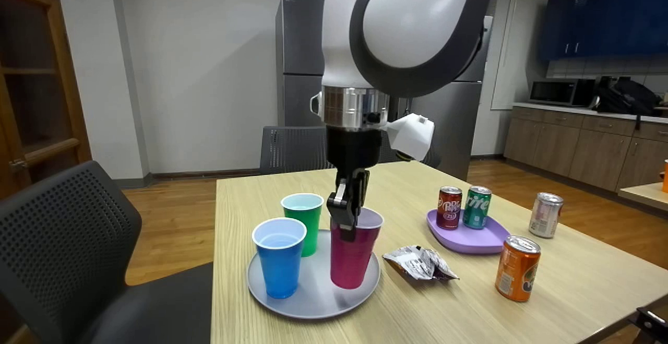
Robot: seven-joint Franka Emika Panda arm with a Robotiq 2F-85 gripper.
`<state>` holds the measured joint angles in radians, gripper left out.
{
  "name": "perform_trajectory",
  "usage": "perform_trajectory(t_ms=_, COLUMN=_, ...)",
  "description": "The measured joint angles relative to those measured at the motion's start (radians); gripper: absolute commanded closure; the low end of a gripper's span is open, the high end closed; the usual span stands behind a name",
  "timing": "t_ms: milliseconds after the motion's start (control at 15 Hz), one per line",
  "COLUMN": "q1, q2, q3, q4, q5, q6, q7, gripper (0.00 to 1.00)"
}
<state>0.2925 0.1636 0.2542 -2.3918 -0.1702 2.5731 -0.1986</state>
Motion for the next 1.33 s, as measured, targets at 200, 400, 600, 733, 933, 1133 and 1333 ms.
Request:
perform_trajectory(t_ms=200, q1=0.014, q2=0.042, q3=0.0, q4=0.04, q5=-0.011, q6=-0.016, q7=0.006, gripper=0.99)
perform_trajectory(t_ms=400, q1=0.026, q2=0.079, q3=0.0, q4=0.075, q5=-0.024, q6=-0.037, q7=0.019, gripper=0.99)
perform_trajectory(t_ms=600, q1=0.03, q2=0.114, q3=-0.001, q4=0.104, q5=-0.041, q6=-0.051, q7=0.036, gripper=0.99)
perform_trajectory(t_ms=733, q1=0.031, q2=0.134, q3=-0.002, q4=0.123, q5=-0.049, q6=-0.058, q7=0.043, gripper=0.99)
perform_trajectory(t_ms=933, q1=0.034, q2=0.157, q3=-0.004, q4=0.149, q5=-0.06, q6=-0.062, q7=0.058, gripper=0.99)
perform_trajectory(t_ms=1133, q1=0.035, q2=0.172, q3=-0.005, q4=0.166, q5=-0.062, q6=-0.065, q7=0.067, gripper=0.99)
perform_trajectory(t_ms=1333, q1=0.036, q2=0.183, q3=-0.008, q4=0.176, q5=-0.062, q6=-0.066, q7=0.078, gripper=0.99)
